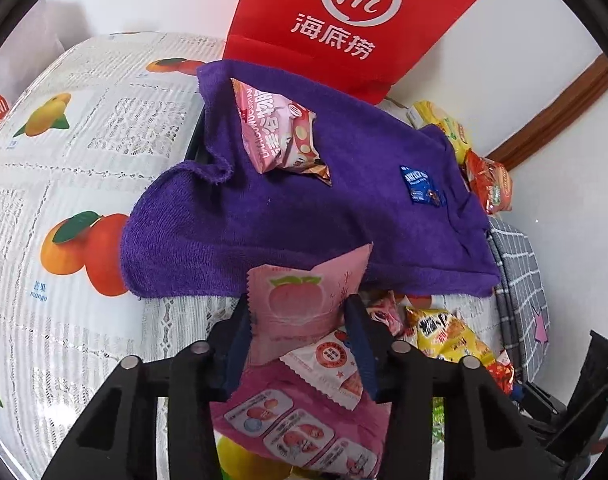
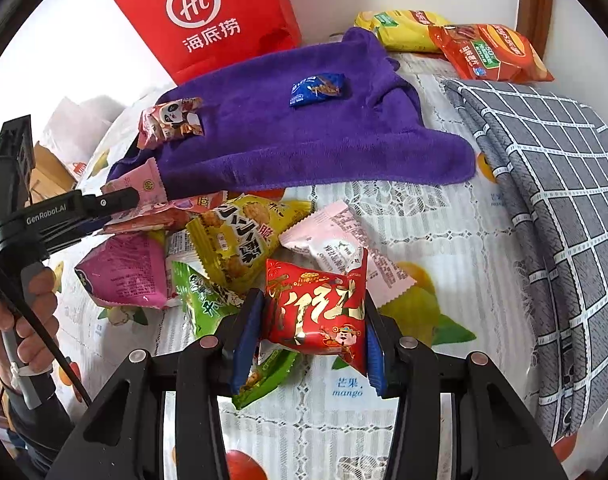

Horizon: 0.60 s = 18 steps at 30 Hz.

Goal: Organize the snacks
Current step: 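Grasp the pink peach candy packet with the left tool while the right tool holds the red packet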

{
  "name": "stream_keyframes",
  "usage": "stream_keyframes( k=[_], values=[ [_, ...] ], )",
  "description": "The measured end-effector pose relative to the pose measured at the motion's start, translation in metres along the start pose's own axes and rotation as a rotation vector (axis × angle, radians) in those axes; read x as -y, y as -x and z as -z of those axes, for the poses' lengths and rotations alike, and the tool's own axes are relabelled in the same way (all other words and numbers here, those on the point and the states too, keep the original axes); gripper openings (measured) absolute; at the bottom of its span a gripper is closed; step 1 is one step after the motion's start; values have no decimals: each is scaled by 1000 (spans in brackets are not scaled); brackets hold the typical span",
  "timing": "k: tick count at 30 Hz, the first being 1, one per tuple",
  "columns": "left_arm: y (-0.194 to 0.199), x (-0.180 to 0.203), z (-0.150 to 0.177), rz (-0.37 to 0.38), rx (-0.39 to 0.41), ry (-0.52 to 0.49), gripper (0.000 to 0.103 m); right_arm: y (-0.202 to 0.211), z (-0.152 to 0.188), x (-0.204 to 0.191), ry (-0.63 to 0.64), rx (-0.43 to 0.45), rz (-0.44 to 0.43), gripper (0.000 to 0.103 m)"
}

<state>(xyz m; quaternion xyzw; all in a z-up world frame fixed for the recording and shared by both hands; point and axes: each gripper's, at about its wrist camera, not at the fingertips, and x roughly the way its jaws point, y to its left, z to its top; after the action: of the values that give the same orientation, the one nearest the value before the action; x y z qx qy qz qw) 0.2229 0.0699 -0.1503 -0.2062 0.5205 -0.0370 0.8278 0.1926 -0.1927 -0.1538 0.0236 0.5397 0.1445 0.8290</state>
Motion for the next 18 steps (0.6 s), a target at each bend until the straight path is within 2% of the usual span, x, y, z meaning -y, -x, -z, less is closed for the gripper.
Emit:
stream_keyframes(
  k=[4,7,18],
  values=[
    [13,-5,6,36,11,7,34,7,2,-6,-3,8,-3,46],
    [21,-7,9,58,25,3,23,14,4,-11,-4,15,-7,46],
    [62,-13,24,85,86,-23,22,37,16,-27,-10,32,-8,46]
  ],
)
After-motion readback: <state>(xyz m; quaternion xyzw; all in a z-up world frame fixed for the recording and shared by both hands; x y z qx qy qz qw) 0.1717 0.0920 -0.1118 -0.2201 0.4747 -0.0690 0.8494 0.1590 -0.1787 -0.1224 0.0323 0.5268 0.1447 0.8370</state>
